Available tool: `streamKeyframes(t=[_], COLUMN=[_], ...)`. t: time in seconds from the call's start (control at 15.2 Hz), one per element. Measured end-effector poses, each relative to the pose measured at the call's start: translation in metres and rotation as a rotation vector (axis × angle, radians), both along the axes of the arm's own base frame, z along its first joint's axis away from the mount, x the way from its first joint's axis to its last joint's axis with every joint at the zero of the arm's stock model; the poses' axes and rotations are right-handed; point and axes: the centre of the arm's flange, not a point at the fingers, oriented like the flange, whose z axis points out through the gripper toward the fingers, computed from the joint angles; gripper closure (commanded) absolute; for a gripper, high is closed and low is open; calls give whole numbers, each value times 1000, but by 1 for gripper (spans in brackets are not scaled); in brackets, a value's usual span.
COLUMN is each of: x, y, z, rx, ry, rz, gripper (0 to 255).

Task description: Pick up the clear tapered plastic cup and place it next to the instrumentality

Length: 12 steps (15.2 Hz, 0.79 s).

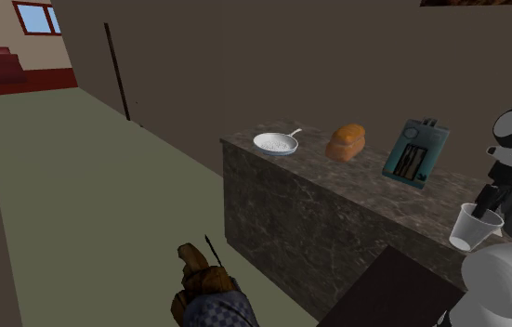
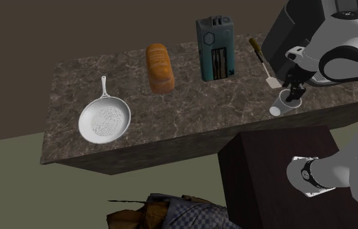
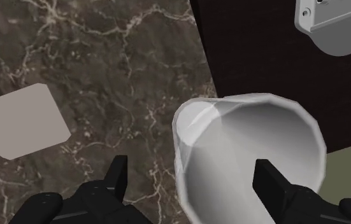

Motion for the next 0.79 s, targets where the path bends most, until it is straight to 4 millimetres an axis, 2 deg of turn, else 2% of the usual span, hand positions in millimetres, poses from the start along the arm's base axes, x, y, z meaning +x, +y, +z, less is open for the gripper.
streamKeyframes(t=[0.13,0.4,0.79], x=[1,0,1], y=[-1,-7,-8], z=[6,44,49], rx=[0,-1,0], ry=[0,0,0], rz=[0,0,0], gripper=[0,0,0])
